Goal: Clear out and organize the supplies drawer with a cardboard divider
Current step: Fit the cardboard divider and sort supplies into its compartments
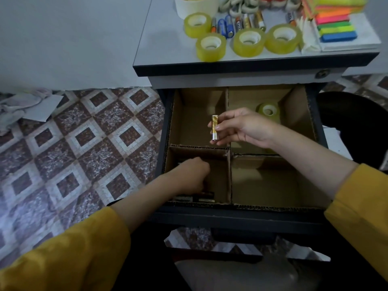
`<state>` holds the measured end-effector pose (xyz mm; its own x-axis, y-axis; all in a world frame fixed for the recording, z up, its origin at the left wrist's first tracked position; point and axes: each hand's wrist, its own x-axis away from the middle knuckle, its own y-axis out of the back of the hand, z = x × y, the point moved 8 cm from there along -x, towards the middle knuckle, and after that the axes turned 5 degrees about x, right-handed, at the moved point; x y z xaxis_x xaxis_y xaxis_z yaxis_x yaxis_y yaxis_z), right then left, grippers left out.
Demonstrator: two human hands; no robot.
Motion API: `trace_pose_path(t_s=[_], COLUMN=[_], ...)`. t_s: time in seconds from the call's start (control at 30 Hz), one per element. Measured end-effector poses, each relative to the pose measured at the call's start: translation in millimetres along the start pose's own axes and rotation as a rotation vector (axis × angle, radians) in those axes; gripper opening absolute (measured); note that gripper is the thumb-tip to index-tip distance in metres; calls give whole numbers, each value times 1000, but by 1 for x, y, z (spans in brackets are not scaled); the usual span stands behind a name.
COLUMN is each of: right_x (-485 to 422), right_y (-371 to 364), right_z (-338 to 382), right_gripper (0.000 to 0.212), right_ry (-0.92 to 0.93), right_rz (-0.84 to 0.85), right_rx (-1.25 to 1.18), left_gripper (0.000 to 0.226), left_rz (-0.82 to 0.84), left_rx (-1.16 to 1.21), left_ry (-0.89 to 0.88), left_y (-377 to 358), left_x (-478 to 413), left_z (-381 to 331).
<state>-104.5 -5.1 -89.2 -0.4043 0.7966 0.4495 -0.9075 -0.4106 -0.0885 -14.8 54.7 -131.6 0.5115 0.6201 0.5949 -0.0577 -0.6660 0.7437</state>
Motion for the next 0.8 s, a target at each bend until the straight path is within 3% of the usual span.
trace_pose_path(t_s=[0.2,0.37,0.43,0.6,0.7,0.77,0.8], right_x=[5,10,14,24,19,11,6], right_y=[3,1,-6,-47,-72,-84,-88], right_z=[3,4,4,-6,-24,-35,-44], right_gripper=[19,18,19,20,19,6,16], right_ry=[-18,-43,-58,-129,-134,-133,-159], right_rz=[-25,11,75,320,366,366,362], right_rx=[137,270,357,732,1069,1227,1262], left_gripper=[13,13,13,17,19,20,20], left_rz=[-229,-818,-954,-1051,-1078,-1082,-1077], left_rx=[329,493,498,545,587,592,593], left_ry=[-21,-43,-22,-12,6,13,13], left_y=[50,85,87,85,83,79,76], left_x=[32,56,56,43,39,37,36], left_z=[30,67,77,81,81,82,82])
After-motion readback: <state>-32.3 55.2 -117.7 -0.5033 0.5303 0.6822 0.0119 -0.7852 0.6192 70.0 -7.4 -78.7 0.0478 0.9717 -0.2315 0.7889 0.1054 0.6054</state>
